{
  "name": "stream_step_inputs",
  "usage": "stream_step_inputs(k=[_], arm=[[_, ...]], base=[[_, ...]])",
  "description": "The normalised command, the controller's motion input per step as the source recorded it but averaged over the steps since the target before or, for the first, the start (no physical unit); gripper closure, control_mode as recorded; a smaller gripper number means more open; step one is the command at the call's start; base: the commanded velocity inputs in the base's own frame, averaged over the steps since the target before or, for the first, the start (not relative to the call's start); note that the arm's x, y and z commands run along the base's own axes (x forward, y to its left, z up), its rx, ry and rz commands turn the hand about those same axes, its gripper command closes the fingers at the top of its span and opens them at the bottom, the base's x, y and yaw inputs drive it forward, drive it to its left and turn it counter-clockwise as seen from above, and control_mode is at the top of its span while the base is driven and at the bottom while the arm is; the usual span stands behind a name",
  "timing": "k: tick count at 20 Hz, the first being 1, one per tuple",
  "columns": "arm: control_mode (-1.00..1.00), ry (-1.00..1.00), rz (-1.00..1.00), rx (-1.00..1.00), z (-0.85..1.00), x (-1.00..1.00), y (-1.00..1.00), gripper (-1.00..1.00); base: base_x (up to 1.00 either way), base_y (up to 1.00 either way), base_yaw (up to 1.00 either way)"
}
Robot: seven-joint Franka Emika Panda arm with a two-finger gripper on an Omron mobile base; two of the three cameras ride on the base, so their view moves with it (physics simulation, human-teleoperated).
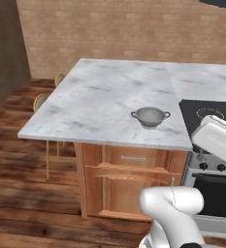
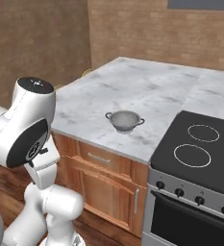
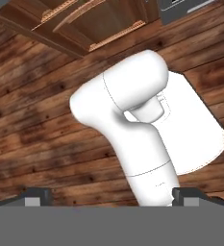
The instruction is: Pick the bowl and colander and place them in the sink. Then turn on the water.
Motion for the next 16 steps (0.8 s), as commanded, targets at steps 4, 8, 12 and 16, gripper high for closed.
stream_step_inputs(k=[4, 8, 12, 16], arm=[[1.0, 0.0, 0.0, 0.0, 0.0, 0.0, 0.0, -1.0], [1.0, 0.0, 0.0, 0.0, 0.0, 0.0, 0.0, -1.0], [1.0, 0.0, 0.0, 0.0, 0.0, 0.0, 0.0, -1.0], [1.0, 0.0, 0.0, 0.0, 0.0, 0.0, 0.0, -1.0]], base=[[0.5, 0.03, -0.21], [0.37, 0.0, -0.2], [0.26, 0.09, -0.28], [0.23, 0.23, -0.37]])
